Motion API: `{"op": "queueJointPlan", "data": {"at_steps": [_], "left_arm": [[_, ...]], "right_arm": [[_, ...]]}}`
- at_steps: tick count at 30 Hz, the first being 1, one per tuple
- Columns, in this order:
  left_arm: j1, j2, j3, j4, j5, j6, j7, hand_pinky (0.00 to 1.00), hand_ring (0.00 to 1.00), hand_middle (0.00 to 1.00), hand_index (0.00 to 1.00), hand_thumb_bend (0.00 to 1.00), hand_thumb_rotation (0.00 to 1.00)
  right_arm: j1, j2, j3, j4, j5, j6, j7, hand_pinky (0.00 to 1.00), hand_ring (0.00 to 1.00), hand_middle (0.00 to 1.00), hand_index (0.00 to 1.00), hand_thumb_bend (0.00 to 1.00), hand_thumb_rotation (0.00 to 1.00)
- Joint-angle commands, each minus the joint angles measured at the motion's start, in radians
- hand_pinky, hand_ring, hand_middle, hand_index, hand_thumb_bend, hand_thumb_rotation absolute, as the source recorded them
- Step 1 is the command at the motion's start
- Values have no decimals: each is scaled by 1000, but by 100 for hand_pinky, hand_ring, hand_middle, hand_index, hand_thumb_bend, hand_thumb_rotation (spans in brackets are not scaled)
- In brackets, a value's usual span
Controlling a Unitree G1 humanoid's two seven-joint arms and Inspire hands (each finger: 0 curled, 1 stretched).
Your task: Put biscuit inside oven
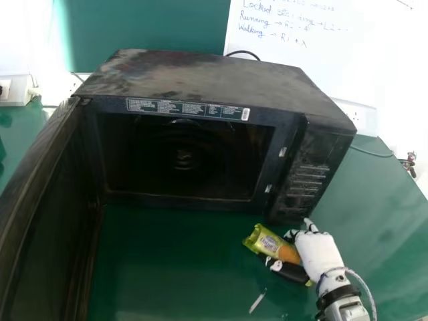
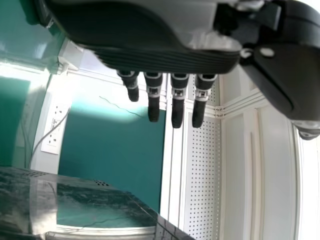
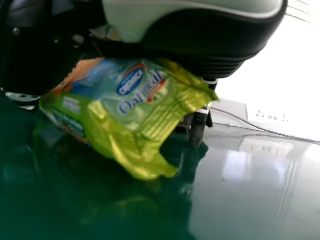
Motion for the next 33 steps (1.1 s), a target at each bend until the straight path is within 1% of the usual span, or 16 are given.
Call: {"op": "queueJointPlan", "data": {"at_steps": [1, 3, 5, 7, 8, 9, 11, 19, 23, 26, 30, 33], "left_arm": [[12, 0, -1, -12, -6, -12, -5, 99, 92, 90, 88, 94, 91], [11, 0, -1, -9, -9, -13, -7, 98, 92, 90, 88, 94, 91], [12, -1, -1, -11, -7, -13, -6, 98, 92, 90, 89, 94, 91], [13, -1, -1, -13, 1, -13, -2, 98, 92, 90, 89, 94, 91], [13, -2, -1, -15, 2, -12, 0, 97, 92, 90, 88, 94, 91], [13, -2, -1, -17, 2, -11, 1, 97, 91, 90, 88, 94, 91], [13, 0, 0, -16, -2, -11, -1, 97, 92, 90, 88, 94, 91], [13, 2, 0, -18, 0, -10, 0, 98, 92, 91, 89, 94, 91], [12, 5, 3, -12, -2, -13, -5, 98, 93, 91, 88, 94, 91], [12, 4, 2, -12, 2, -14, -5, 98, 92, 91, 88, 94, 91], [11, 4, 3, -11, -3, -13, -6, 98, 92, 91, 89, 94, 91], [11, 2, 2, -11, -1, -14, -4, 98, 92, 90, 88, 94, 91]], "right_arm": [[10, 14, 4, 31, 30, -5, 18, 38, 47, 58, 64, 91, 17], [4, 25, 1, 42, 65, -3, 21, 31, 39, 50, 61, 90, 14], [-1, 34, -3, 51, 98, -6, 18, 25, 33, 45, 56, 91, 10], [-5, 43, -6, 57, 127, -2, 20, 22, 31, 42, 54, 91, 8], [-6, 45, -7, 58, 136, 2, 23, 21, 30, 41, 51, 72, 11], [-7, 45, -6, 57, 136, 5, 21, 21, 30, 41, 49, 61, 12], [-8, 44, -6, 56, 139, 10, 21, 20, 29, 40, 48, 54, 13], [-14, 33, -9, 53, 156, 3, 24, 20, 29, 40, 48, 53, 13], [-19, 28, -11, 46, 164, 9, 44, 21, 30, 42, 49, 52, 14], [-22, 22, -12, 53, 167, -6, 42, 20, 30, 42, 49, 53, 14], [-22, 18, -10, 52, 169, -3, 52, 21, 31, 41, 48, 53, 14], [-22, 20, -9, 52, 168, -5, 44, 20, 29, 40, 48, 53, 14]]}}
